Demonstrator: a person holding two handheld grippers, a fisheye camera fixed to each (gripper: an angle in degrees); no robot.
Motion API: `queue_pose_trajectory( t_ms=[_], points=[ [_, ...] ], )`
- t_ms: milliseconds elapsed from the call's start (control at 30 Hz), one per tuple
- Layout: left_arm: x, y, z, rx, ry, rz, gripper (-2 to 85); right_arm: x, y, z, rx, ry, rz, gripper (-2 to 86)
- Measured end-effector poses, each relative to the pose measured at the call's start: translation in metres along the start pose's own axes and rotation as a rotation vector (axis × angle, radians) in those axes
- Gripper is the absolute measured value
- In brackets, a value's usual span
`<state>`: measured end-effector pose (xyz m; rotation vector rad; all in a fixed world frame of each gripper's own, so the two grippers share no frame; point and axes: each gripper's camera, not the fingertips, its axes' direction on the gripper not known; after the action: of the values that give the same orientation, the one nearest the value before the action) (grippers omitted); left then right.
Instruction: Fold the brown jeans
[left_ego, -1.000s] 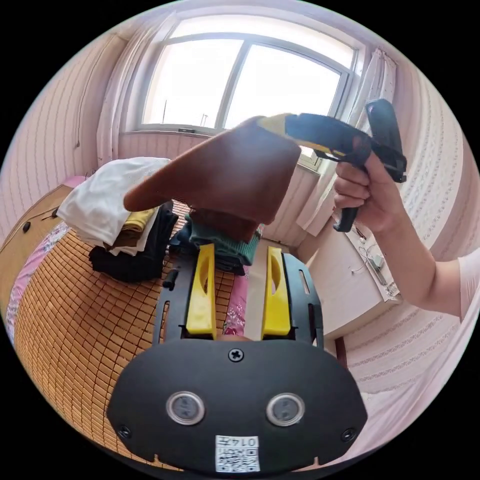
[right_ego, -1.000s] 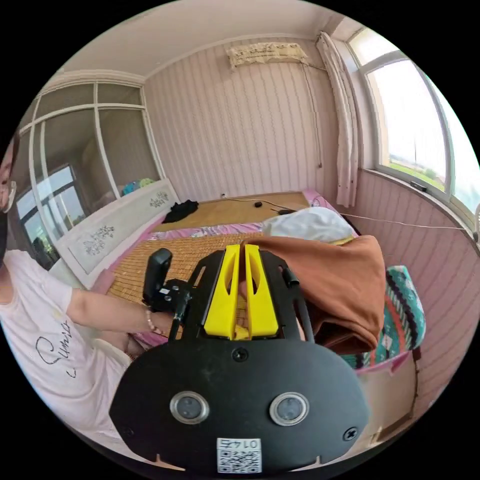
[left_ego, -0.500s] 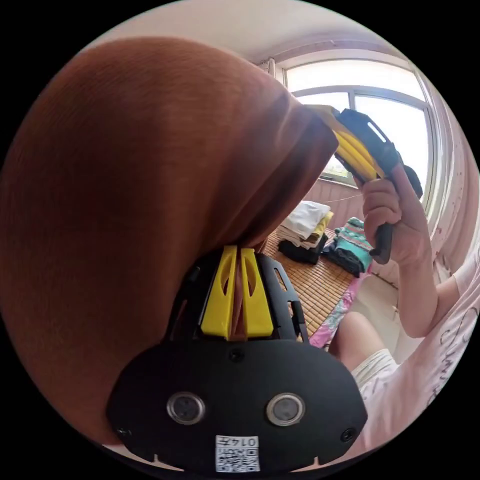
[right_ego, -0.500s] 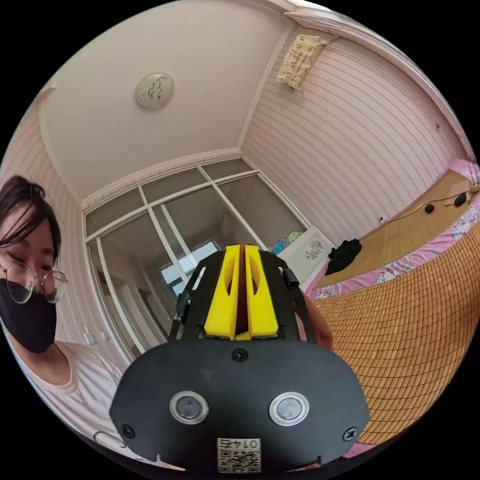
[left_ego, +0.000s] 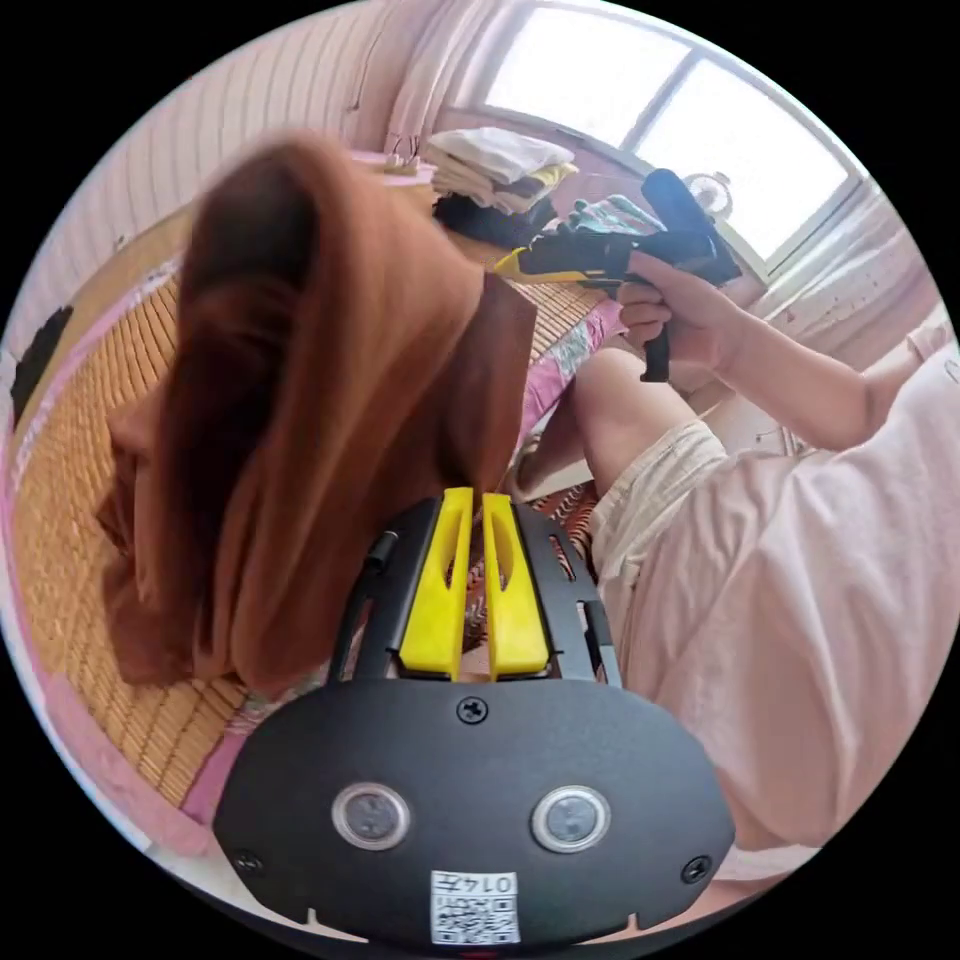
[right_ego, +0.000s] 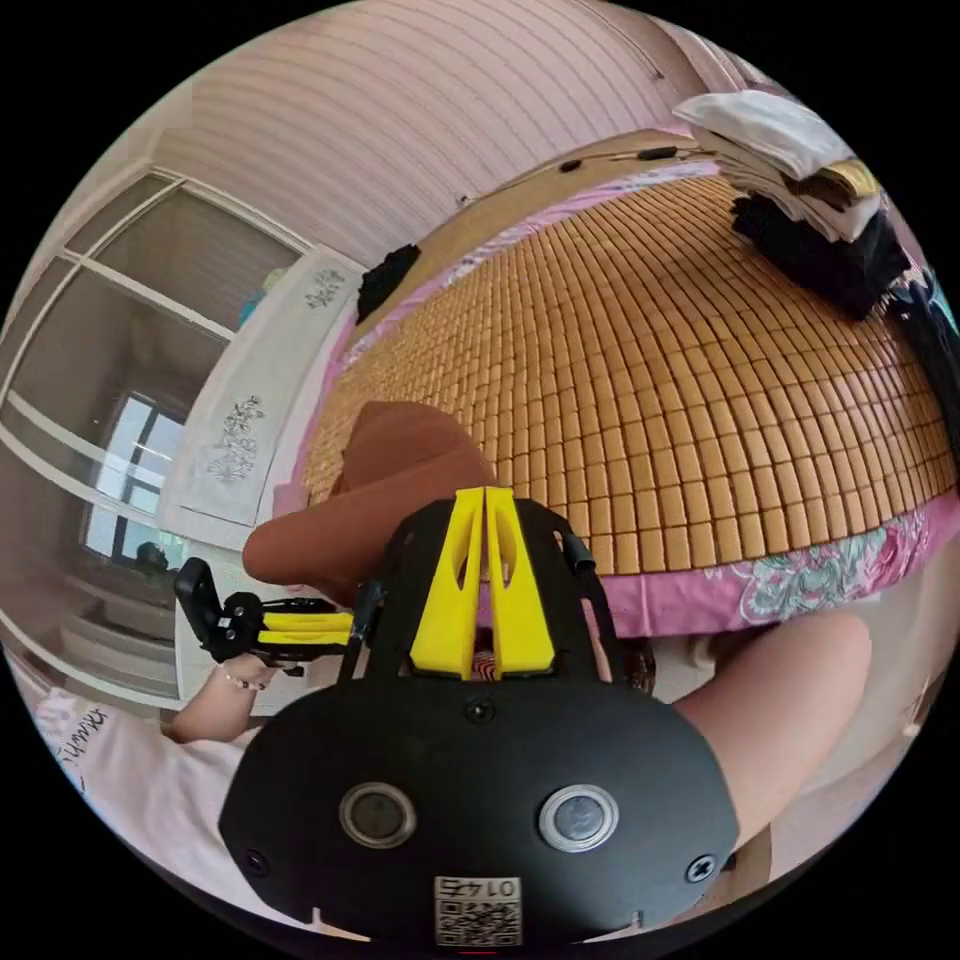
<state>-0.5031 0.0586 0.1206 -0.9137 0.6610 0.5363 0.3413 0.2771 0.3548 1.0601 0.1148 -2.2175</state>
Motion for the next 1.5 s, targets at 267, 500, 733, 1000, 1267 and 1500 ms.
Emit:
queue_pose_trajectory(
  t_ms=[267,500,733,1000,1267,1500],
  points=[
    [-0.029,0.055,-0.002,0.105,0.112,-0.26,-0.7,-0.058,-0.027,0.042,-0.099,0.187,-0.267,1.7],
    [-0.099,0.087,-0.044,0.327,-0.199,-0.707,6.6,-0.191,-0.027,0.156,-0.261,0.16,-0.709,9.3],
    [-0.158,0.058,0.003,0.22,-0.034,-0.802,8.4,-0.238,0.003,0.253,-0.512,0.471,-1.061,3.8],
    [-0.152,0.035,0.003,0.162,-0.142,-0.703,0.3,-0.222,-0.1,0.149,-0.269,0.394,-0.892,-0.4],
    [-0.105,-0.013,-0.17,0.707,-0.19,-0.38,-0.8,-0.216,-0.25,-0.032,0.222,0.21,-0.694,0.1],
    [-0.022,0.024,-0.2,0.739,-0.306,-0.141,-0.7,-0.202,-0.246,-0.135,0.436,0.389,-0.734,0.5]
  ],
)
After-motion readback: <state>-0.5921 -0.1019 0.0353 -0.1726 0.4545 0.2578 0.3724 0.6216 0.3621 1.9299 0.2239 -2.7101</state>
